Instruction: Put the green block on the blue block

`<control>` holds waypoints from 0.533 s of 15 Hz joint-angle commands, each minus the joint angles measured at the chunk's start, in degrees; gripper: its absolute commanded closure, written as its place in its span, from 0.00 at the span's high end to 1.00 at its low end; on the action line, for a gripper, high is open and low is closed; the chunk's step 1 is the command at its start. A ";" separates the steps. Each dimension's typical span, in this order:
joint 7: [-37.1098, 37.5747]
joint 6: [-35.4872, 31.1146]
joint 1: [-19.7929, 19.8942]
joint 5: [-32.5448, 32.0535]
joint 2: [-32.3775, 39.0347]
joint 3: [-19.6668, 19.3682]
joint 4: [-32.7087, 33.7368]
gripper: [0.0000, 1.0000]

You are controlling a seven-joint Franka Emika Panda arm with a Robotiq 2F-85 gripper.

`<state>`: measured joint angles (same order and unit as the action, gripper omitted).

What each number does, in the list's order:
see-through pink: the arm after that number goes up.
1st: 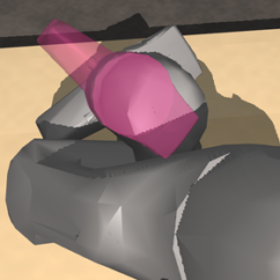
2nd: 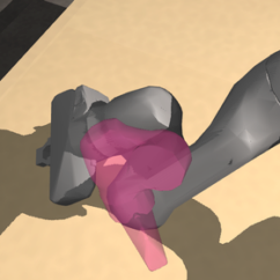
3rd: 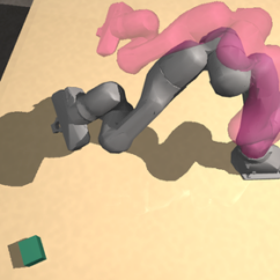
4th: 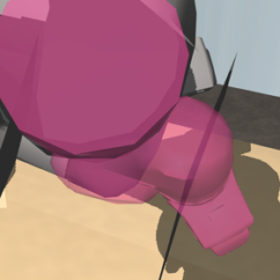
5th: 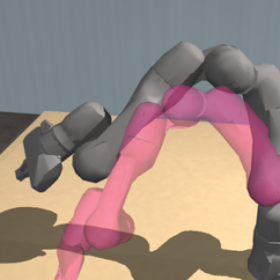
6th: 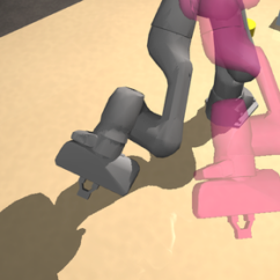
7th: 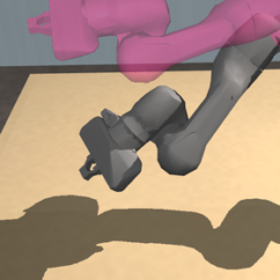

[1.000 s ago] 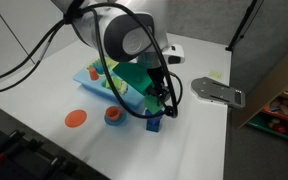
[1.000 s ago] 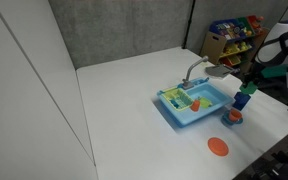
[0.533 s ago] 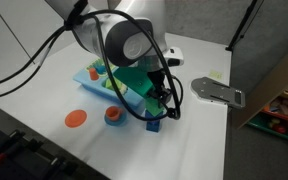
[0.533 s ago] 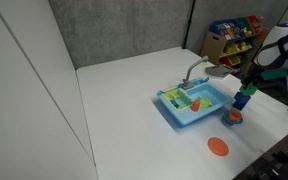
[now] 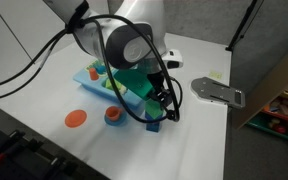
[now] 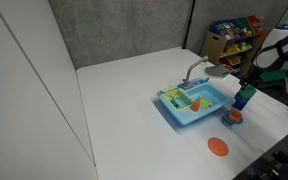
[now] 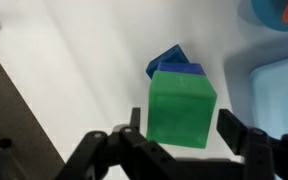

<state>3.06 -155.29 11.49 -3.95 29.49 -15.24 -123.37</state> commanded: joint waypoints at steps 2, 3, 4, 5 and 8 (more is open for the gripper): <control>-1.16 2.22 0.12 0.19 -6.29 0.85 -2.23 1.00; -1.10 2.76 -0.18 -0.09 -7.55 0.82 -2.59 1.00; -1.65 3.98 -0.06 0.23 -9.02 1.44 -2.92 1.00; -1.90 5.59 -0.15 0.40 -10.36 1.89 -3.13 1.00; -3.20 11.32 -0.29 1.70 -14.10 4.24 -3.67 1.00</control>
<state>2.53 -148.69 11.19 -3.86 20.46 -12.91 -124.80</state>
